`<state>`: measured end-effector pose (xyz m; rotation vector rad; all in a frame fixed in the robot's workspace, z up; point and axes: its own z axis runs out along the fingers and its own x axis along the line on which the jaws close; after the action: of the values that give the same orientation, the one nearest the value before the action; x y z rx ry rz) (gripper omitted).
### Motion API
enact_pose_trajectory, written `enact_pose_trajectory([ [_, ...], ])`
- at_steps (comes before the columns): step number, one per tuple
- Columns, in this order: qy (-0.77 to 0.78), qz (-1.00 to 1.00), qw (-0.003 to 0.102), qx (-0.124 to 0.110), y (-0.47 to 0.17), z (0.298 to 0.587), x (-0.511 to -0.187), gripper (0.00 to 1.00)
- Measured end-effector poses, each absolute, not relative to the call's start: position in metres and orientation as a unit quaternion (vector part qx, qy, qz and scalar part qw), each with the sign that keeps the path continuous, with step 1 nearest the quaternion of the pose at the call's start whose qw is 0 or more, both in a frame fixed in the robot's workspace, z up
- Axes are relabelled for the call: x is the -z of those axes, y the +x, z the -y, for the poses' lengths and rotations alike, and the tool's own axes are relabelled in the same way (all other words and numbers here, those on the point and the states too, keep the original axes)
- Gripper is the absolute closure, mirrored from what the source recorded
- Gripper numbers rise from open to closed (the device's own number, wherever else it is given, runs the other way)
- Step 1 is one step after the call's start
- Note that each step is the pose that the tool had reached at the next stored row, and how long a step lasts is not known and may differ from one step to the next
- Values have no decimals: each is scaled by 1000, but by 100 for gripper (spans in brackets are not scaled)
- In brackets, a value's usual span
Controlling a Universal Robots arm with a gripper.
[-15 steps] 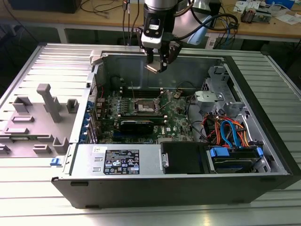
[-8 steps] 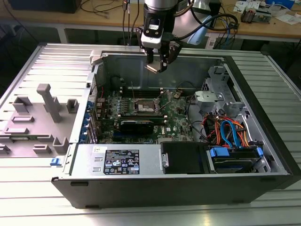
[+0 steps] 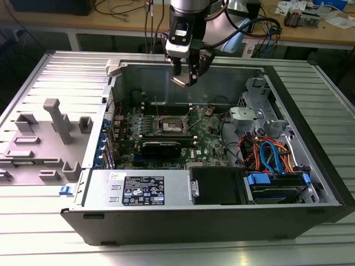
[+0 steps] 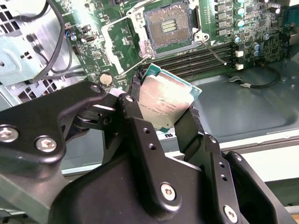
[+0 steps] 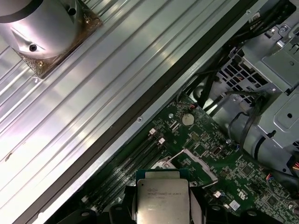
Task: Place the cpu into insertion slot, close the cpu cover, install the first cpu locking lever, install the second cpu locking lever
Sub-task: 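Place the cpu into insertion slot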
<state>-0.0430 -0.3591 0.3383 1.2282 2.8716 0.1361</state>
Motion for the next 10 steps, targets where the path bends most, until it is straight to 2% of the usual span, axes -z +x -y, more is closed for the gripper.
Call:
enact_pose_trajectory([
  [10,433,-900,10,-43,-43,361,-335,46],
])
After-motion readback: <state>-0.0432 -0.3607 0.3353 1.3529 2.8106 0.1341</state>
